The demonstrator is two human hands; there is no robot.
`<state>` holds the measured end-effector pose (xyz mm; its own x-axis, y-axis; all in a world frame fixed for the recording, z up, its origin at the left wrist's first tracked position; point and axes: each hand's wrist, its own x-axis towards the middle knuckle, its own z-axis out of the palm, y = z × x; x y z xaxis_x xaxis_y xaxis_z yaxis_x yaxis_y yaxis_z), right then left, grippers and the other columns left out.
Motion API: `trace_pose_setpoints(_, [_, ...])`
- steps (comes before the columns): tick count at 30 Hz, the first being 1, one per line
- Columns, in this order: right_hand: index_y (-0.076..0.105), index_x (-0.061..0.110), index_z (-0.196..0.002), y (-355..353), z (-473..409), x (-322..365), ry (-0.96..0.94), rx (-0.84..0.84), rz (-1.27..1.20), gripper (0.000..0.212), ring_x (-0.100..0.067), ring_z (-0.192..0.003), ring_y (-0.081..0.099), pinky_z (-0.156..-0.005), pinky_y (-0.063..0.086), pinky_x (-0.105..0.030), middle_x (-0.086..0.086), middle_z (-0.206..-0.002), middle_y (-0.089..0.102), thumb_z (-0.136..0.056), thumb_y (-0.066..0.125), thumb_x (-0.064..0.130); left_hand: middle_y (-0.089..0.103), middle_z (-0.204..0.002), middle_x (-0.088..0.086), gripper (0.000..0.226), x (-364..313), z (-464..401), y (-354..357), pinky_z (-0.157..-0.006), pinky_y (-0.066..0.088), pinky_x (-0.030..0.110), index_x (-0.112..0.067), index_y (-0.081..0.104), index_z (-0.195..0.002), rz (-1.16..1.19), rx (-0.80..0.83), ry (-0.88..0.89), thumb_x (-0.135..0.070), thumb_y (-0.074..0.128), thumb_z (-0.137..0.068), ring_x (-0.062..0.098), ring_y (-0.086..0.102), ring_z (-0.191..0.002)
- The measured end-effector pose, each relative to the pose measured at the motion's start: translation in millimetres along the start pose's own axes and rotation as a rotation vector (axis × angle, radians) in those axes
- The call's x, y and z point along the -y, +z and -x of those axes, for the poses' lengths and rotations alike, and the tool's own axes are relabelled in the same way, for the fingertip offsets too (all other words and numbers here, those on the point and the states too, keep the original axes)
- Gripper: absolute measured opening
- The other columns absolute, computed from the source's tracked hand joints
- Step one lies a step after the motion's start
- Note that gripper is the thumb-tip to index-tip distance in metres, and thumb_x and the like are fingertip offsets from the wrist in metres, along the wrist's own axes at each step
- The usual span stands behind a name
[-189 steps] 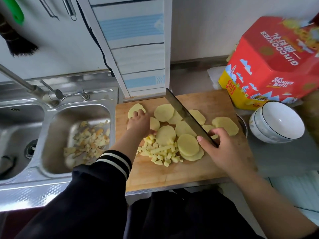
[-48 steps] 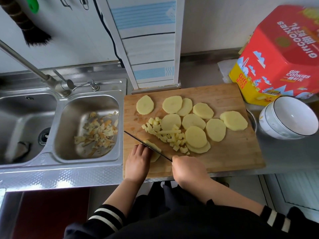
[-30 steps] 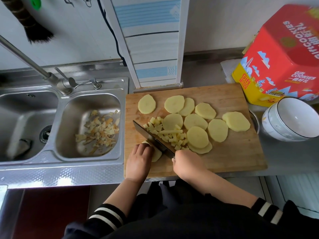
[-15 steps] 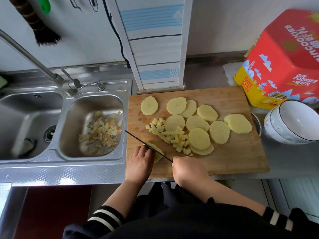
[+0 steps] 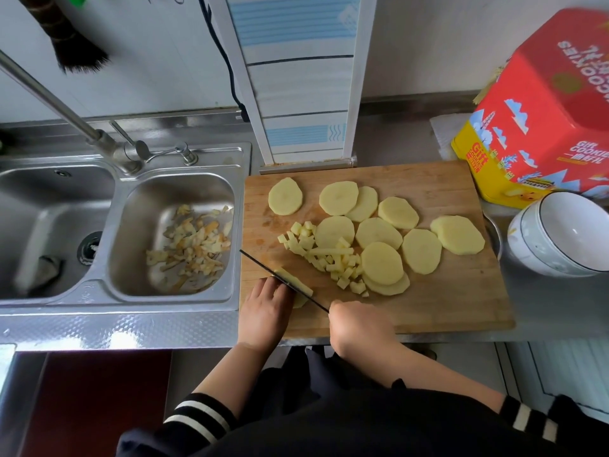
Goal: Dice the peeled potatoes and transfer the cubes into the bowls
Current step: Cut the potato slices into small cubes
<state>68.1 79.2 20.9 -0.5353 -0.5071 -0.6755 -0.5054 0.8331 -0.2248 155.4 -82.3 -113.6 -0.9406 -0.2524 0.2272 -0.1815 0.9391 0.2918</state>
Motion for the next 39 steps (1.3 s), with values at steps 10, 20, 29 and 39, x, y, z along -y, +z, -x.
trace_pose_setpoints(10, [0.059, 0.012, -0.100, 8.3, -26.8, -7.5, 0.045, -0.059, -0.117, 0.019, -0.022, -0.075, 0.054, -0.064, 0.042, -0.030, 0.003, -0.074, 0.048, -0.101, 0.044, 0.023, 0.059, -0.096, 0.009, 0.019, 0.6, -0.3, -0.7, -0.060, 0.051, 0.043, -0.016, 0.049, -0.099, 0.032, 0.004, 0.013, -0.014, 0.062, -0.086, 0.032, 0.054, -0.082])
trace_pose_setpoints(20, [0.043, 0.020, -0.086, 12.4, -7.5, -11.3, -0.062, -0.141, -0.077, 0.016, -0.021, -0.070, 0.048, -0.048, 0.026, -0.027, 0.007, -0.067, 0.040, -0.101, 0.038, 0.022, 0.059, -0.092, 0.009, 0.015, -0.1, 3.9, -6.0, -0.058, 0.051, 0.041, -0.015, 0.047, -0.096, 0.010, -0.024, 0.056, -0.013, 0.057, -0.086, 0.031, 0.054, -0.080])
trace_pose_setpoints(29, [0.055, 0.014, -0.105, 8.3, -2.3, -3.9, -0.033, -0.049, -0.014, 0.016, -0.026, -0.084, 0.058, -0.062, 0.037, -0.032, -0.004, -0.095, 0.062, -0.100, 0.039, 0.016, 0.060, -0.088, 0.009, 0.006, -1.0, 4.7, -7.6, -0.061, 0.048, 0.038, -0.013, 0.052, -0.095, 0.049, -0.102, 0.077, -0.017, 0.053, -0.090, 0.028, 0.049, -0.080])
trace_pose_setpoints(39, [0.055, 0.014, -0.087, 10.2, -12.4, 2.5, -0.006, -0.024, 0.012, 0.016, -0.024, -0.073, 0.055, -0.061, 0.041, -0.030, 0.001, -0.070, 0.047, -0.098, 0.044, 0.010, 0.060, -0.092, 0.007, 0.013, 2.6, 7.4, -4.5, -0.062, 0.052, 0.039, -0.010, 0.060, -0.096, 0.047, -0.055, 0.039, -0.018, 0.053, -0.089, 0.028, 0.052, -0.082])
